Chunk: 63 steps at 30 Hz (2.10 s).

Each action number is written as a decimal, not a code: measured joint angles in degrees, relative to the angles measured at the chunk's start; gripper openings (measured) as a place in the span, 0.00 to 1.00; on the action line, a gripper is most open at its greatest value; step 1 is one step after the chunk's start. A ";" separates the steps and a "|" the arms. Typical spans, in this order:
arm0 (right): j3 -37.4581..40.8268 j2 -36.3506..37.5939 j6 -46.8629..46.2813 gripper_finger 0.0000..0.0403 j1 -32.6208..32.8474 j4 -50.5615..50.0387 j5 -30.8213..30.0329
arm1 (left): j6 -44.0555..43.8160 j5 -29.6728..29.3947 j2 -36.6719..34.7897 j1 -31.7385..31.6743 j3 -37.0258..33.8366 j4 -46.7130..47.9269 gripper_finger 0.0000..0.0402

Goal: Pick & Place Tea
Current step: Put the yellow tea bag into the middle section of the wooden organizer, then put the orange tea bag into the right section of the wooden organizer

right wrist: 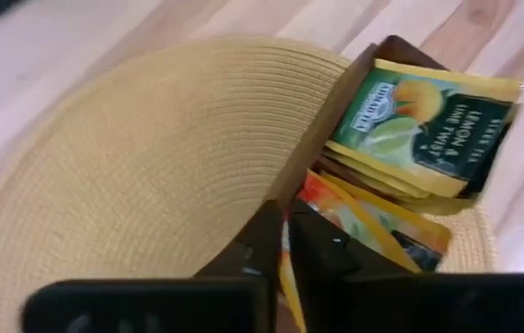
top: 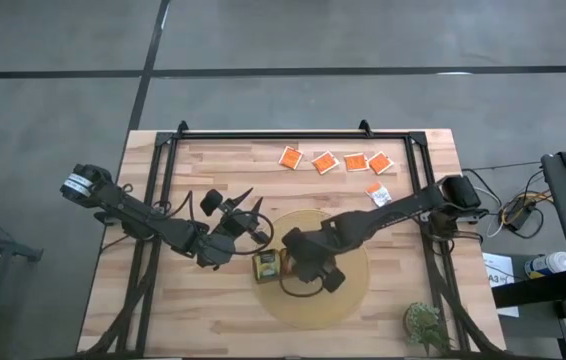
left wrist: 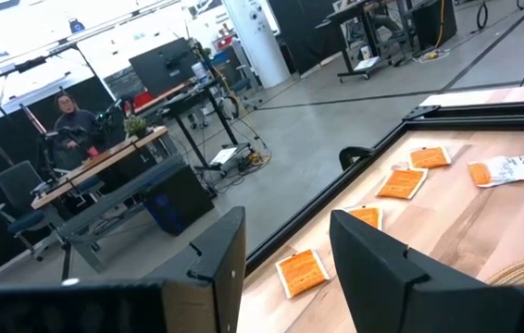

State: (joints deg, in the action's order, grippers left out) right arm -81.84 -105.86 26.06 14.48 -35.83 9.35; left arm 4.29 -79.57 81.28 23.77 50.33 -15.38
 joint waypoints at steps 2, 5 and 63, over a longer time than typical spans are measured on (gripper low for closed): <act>0.00 -0.13 1.48 0.03 0.38 0.13 -1.24 | 0.06 0.00 0.00 0.00 0.00 -0.02 0.38; 0.10 -1.03 2.87 0.02 0.65 0.72 -1.68 | 0.07 0.00 0.00 0.02 0.00 -0.01 0.38; -7.30 -3.00 -9.19 0.02 1.08 -11.08 0.30 | -3.16 6.07 -1.95 1.33 0.02 4.47 0.38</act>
State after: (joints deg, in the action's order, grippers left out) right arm -89.15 -108.86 16.87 15.56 -46.91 9.64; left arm 1.14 -73.50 79.33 25.10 50.35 -10.91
